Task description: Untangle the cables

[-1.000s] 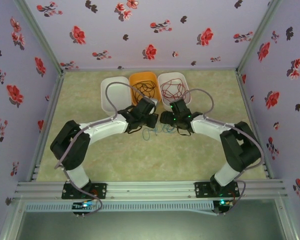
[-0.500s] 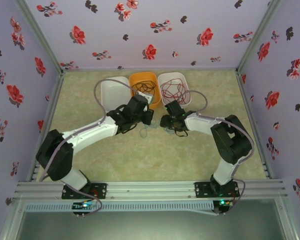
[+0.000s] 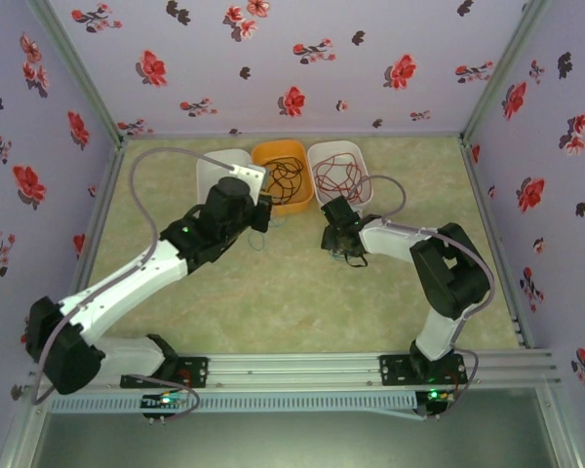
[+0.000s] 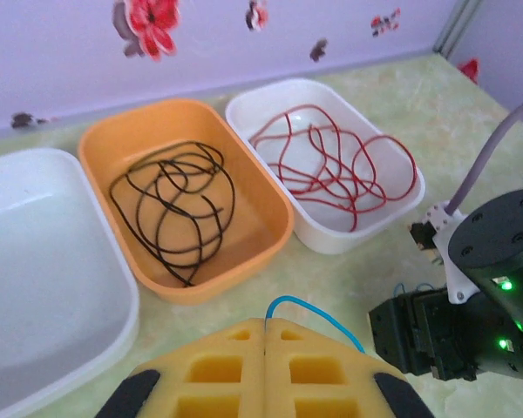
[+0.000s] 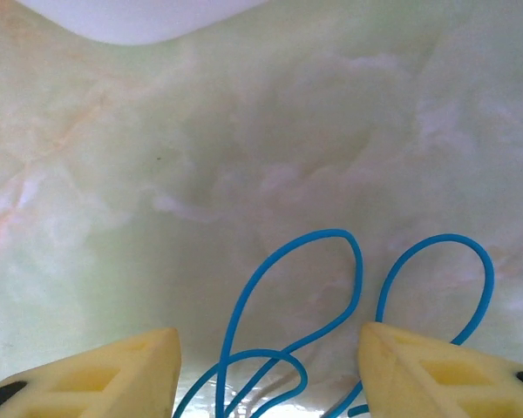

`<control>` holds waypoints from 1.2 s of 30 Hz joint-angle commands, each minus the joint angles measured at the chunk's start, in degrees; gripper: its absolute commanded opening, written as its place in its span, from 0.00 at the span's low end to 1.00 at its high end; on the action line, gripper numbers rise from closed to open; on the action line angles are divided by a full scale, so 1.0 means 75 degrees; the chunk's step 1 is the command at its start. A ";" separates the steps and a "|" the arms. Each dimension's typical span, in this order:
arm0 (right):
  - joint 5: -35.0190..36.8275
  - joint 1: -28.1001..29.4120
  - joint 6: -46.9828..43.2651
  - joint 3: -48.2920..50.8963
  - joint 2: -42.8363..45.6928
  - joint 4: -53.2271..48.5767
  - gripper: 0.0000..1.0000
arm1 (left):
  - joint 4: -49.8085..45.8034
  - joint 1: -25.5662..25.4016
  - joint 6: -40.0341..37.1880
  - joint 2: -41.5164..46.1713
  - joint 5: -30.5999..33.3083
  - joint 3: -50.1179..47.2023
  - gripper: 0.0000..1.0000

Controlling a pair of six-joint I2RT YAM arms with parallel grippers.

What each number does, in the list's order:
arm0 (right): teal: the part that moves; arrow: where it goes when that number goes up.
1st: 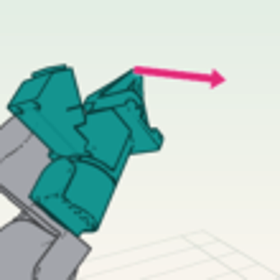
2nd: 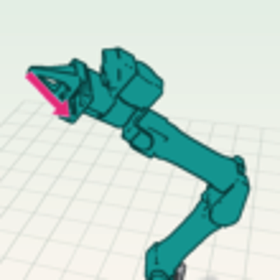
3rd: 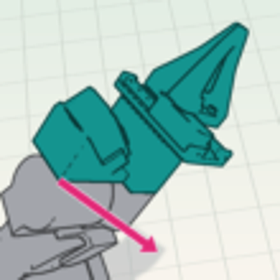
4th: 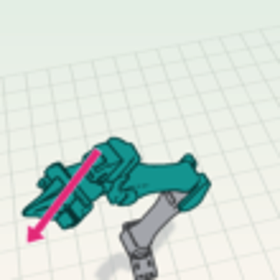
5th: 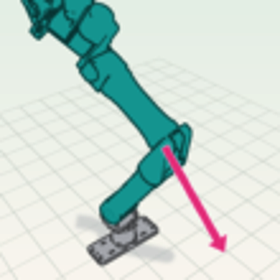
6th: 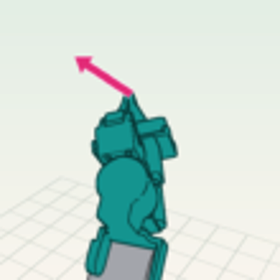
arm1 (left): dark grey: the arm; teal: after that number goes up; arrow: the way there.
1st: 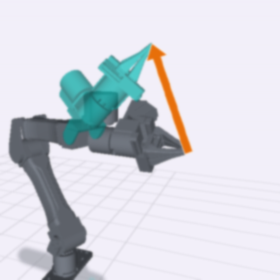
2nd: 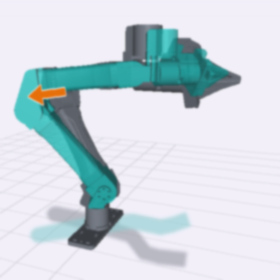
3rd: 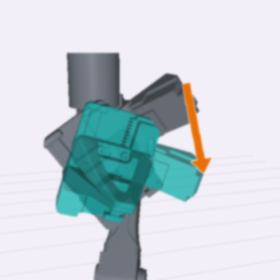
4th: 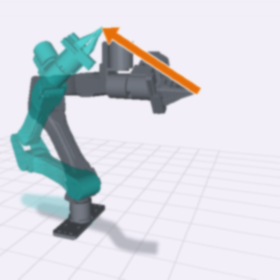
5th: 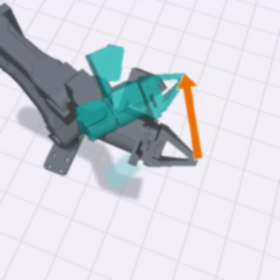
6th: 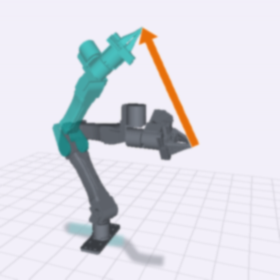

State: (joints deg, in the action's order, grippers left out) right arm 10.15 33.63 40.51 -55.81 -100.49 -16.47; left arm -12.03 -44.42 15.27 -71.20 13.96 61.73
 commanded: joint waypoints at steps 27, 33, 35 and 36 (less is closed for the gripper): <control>-0.1783 0.0030 -0.1208 0.0606 0.3075 0.1904 0.73 | -0.0896 0.1112 0.0296 0.0309 -0.1430 0.0487 0.00; -0.2608 0.0459 -0.1554 0.0608 0.3029 0.3468 0.76 | -0.0733 0.1224 0.0460 0.0177 -0.1837 0.0596 0.00; -0.2711 0.0663 -0.1721 0.0386 0.2865 0.3580 0.76 | -0.0717 0.1236 0.0484 0.0133 -0.1924 0.0648 0.00; -0.2753 0.0794 -0.1847 0.0286 0.2783 0.3651 0.76 | -0.0703 0.1236 0.0501 0.0124 -0.1963 0.0651 0.00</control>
State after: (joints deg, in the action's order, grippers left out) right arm -6.87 37.65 30.20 -51.79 -78.04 5.30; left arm -18.02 -35.64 17.85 -69.80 1.78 64.20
